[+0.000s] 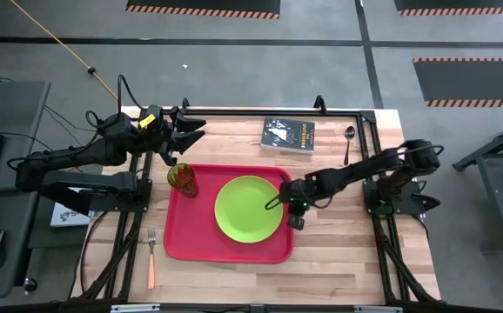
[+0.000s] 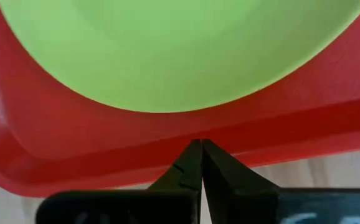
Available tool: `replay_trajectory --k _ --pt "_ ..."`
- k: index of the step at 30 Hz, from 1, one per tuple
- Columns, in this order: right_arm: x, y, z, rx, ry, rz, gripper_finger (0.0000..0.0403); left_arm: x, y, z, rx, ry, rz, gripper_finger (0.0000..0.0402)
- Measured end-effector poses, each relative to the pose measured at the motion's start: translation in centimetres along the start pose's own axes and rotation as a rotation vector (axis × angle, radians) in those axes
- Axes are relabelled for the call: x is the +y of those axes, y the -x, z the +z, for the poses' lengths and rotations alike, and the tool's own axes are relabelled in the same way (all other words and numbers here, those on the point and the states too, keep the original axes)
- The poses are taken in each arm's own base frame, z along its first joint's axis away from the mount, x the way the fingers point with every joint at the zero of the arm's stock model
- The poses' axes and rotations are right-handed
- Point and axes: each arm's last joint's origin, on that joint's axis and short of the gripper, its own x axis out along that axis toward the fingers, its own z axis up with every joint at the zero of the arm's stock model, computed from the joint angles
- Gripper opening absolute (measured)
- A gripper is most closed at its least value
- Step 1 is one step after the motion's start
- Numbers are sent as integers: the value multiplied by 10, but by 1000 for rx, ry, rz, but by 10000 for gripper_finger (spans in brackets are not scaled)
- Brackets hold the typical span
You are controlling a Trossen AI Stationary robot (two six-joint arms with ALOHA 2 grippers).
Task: Pick and place plate/cup/fork/spoon on tray
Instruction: Adjust the red tray
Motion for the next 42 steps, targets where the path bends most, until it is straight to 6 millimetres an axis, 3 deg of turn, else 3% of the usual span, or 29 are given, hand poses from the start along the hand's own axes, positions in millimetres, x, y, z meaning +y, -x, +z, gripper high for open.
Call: replay_trajectory --k 12,20,29,37,42 --pt "-16 0 7 -11 74 -17 0 0 0 0 0 0 0 188" --pt "-24 -10 8 20 93 -26 0 0 0 0 0 0 0 188" --pt "-29 -8 -5 158 130 -63 0 0 0 0 0 -1 0 188" --pt "-33 0 -13 238 181 -89 0 0 0 0 0 -1 0 188" --pt "-39 17 -18 269 156 -111 0 0 0 0 0 -1 1 188"
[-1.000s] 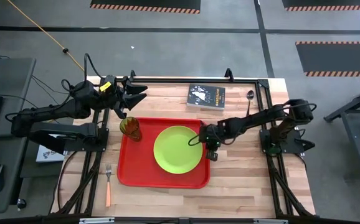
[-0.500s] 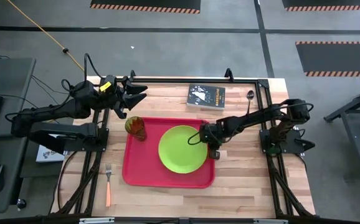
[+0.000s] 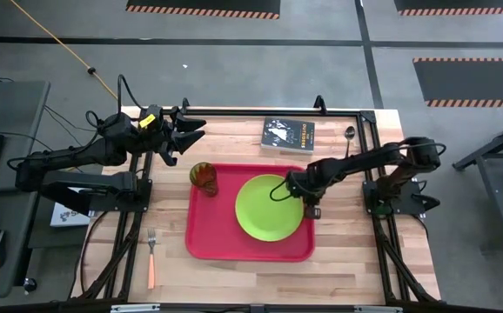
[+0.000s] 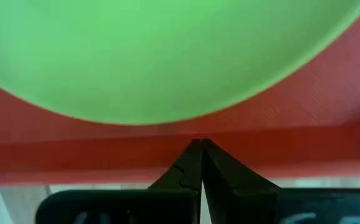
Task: Pick and place plate/cup/fork/spoon on tray
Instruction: Adjust the red tray, then put the black spoon on the red tray to the bottom of the green cup
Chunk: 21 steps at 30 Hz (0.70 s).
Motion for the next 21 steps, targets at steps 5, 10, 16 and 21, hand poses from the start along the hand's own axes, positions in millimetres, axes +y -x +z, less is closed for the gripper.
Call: replay_trajectory --k 5,10,16,21 --pt "-3 20 -9 -25 -24 -5 0 0 0 0 0 0 0 188" --pt "-8 45 -29 -86 -132 -92 0 0 0 0 0 0 0 188" --pt "-25 53 -81 -267 -604 -200 0 0 0 0 0 0 0 188" --pt "-41 52 -112 -458 -1103 -227 5 0 0 0 -1 0 4 188"
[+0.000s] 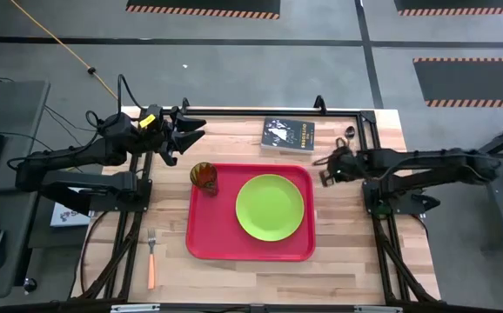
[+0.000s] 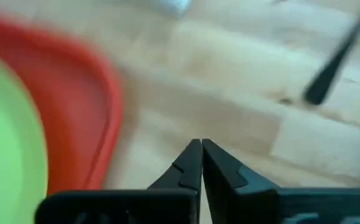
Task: Pick and place plate/cup/fork/spoon on tray
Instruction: Put the black spoon on the red tray to the bottom of the green cup
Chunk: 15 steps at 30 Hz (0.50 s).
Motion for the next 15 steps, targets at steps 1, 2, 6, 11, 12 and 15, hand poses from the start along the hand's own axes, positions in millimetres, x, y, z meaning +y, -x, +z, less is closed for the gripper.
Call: replay_trajectory --k 1,2,6,11,12,15 --pt "-5 -1 1 -26 -37 -11 11 0 0 0 0 0 0 188" --pt "-9 -2 4 -49 -66 -29 20 0 0 0 0 0 0 188" --pt "-24 -11 14 -142 -227 -159 77 0 0 0 0 0 0 188" --pt "-34 -26 29 -227 -386 -311 171 0 0 0 0 0 -1 188" --pt "-36 -30 32 -231 -401 -334 185 0 0 0 0 0 -1 188" --pt "-39 -44 40 -235 -440 -397 207 0 0 0 0 0 -1 188"
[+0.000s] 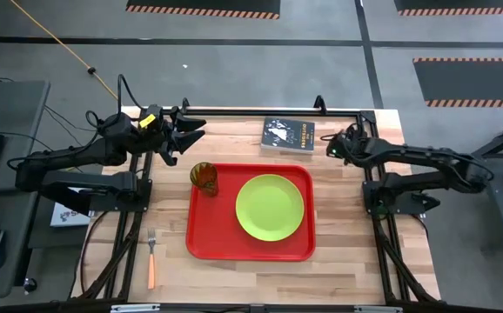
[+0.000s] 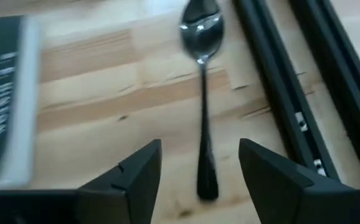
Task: Pick and place plate/cup/fork/spoon on tray
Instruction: Put the black spoon on the red tray to the bottom of the green cup
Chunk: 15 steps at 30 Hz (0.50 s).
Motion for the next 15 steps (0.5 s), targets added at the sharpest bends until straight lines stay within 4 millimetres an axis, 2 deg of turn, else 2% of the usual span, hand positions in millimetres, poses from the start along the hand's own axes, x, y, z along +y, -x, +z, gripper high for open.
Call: replay_trajectory --k 5,15 --pt "6 -24 3 -16 -39 -107 211 0 0 0 0 0 0 188" --pt "19 -62 7 66 -47 -120 211 0 0 0 0 25 -1 188"
